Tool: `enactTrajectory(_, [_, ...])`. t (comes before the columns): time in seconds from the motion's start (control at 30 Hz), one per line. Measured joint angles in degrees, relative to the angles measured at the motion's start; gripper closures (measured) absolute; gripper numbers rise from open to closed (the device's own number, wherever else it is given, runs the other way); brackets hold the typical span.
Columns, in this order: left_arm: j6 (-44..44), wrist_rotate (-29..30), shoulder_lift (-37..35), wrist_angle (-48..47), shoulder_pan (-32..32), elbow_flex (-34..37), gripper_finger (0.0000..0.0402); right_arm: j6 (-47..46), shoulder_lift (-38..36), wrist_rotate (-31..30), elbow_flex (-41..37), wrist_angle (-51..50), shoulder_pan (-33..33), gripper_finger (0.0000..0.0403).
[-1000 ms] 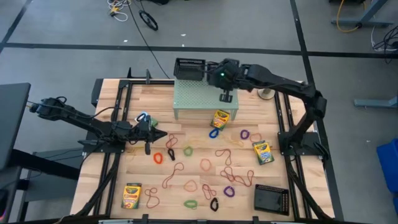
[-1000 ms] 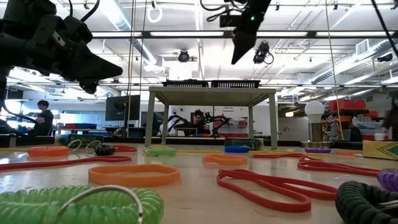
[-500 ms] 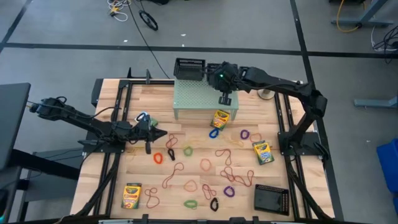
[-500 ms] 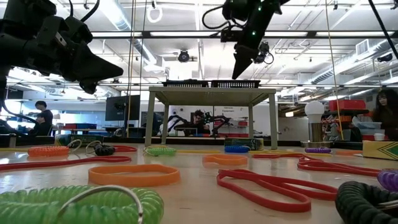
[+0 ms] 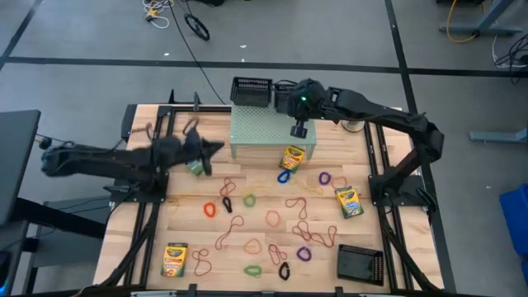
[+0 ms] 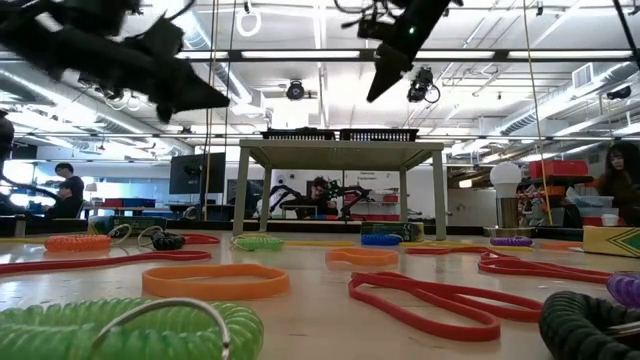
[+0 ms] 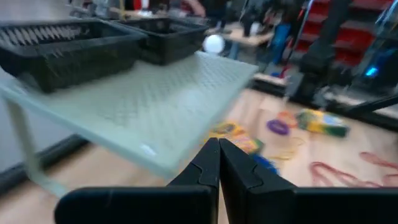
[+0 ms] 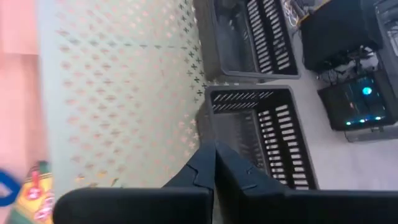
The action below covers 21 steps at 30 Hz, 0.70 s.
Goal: Pick & Place Office Desk Supplies
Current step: Adjust the left black bin on the shelf
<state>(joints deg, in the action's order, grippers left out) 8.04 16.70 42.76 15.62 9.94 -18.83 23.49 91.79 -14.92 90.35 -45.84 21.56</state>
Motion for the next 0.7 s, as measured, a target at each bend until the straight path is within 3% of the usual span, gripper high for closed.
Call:
enactTrajectory(0.2, [-10.04,-14.86,5.67,-20.03,18.6,-21.94,0.0396,-2.25,-2.84,1.44,0.0,-0.62,-2.96,0.0397])
enactTrajectory(0.4, [-17.85,-26.34,24.58,-36.03,27.96,-45.83,0.0396,-2.06,-3.17,1.48,0.0,0.28,-4.46,0.0399])
enactTrajectory(0.7, [-24.38,-26.86,50.25,-53.15,30.34,-70.66,0.0396,-1.69,-3.17,1.45,0.0,-0.32,-3.93,0.0397])
